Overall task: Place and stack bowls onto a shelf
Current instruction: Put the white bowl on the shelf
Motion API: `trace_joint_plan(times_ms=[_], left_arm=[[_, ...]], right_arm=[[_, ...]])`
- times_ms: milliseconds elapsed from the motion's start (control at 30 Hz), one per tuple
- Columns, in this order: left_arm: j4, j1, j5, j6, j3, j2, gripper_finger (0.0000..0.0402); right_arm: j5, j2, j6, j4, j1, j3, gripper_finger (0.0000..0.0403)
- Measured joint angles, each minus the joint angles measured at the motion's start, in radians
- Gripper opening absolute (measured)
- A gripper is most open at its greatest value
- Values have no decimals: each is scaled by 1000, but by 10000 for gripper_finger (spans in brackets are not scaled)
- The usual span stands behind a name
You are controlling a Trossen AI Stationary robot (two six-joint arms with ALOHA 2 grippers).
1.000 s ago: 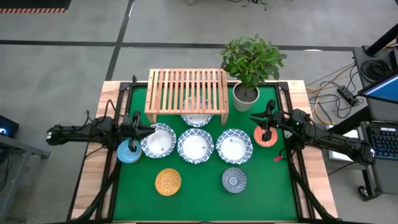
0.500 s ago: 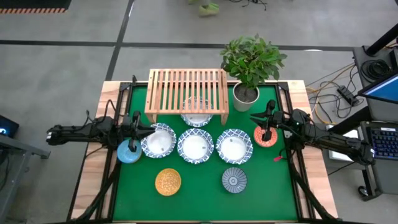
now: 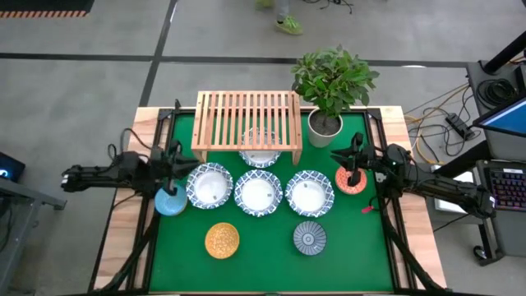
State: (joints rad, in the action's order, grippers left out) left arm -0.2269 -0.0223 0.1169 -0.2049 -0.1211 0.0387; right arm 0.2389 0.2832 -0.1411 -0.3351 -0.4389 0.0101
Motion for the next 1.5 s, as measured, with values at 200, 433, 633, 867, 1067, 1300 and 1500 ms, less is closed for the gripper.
trace_joint_plan(times_ms=[200,433,633,867,1067,1300,1500], left_arm=[[-156,0,0,-18,0,0,36],[-200,-1,23,13,0,4,36],[-243,0,-12,-15,0,46,36],[-359,-2,-34,-78,-15,206,36],[-333,-15,-126,-121,-103,361,36],[-148,-101,-138,-142,-227,498,36],[160,-178,-24,-152,-371,614,36]], right_arm=[[27,1,-74,-32,9,12,68],[46,25,-27,-120,87,94,68],[57,79,78,-104,211,184,68],[49,131,107,47,338,309,68],[8,197,88,160,424,380,68],[-154,303,17,174,557,382,68],[-298,409,-109,209,657,398,68]])
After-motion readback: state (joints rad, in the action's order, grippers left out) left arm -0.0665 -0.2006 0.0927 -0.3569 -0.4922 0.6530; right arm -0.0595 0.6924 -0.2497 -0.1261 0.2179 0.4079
